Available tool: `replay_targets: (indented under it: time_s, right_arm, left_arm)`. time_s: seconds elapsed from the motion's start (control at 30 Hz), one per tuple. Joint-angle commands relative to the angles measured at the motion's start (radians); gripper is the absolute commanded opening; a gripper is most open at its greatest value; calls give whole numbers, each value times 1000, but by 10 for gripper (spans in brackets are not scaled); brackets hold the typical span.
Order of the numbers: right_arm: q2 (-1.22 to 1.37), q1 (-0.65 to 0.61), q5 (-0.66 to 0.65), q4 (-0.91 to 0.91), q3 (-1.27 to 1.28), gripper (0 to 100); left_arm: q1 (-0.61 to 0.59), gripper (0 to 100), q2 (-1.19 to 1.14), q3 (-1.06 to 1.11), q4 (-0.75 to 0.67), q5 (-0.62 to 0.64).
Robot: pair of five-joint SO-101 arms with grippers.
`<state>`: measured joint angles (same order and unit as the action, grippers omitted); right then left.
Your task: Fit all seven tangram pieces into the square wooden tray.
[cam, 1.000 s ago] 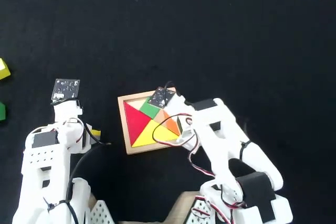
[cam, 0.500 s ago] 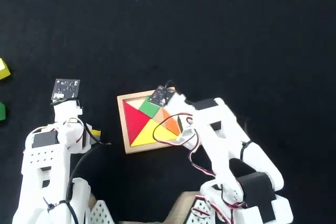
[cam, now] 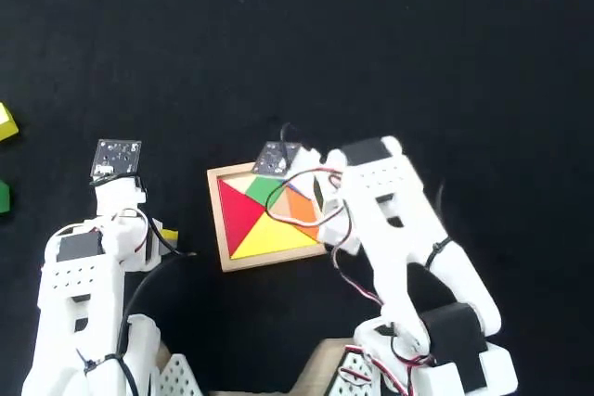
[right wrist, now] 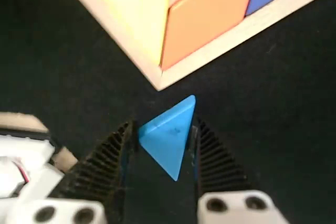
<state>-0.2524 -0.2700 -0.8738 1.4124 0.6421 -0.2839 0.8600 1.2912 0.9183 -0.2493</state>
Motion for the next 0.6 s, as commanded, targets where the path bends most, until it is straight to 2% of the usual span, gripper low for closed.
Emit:
replay_targets:
  time_s: [0.0,0.13,0.3,0.43,0.57]
  right_arm:
    - [-1,3,-28,55,-136,74]
    - [10,-44,-29,57,-262,74]
    - [67,-173,-92,57,-390,74]
    - [173,-270,-114,54,-498,74]
    - [300,-299,-219,58,-611,74]
  left_arm:
    - [-8,281,-6,-7,-15,-11]
    - [-8,281,-6,-7,-15,-11]
    - [-25,281,2,-7,-15,-5]
    - [-127,281,3,-8,-41,5]
    - [-278,281,3,-7,-48,44]
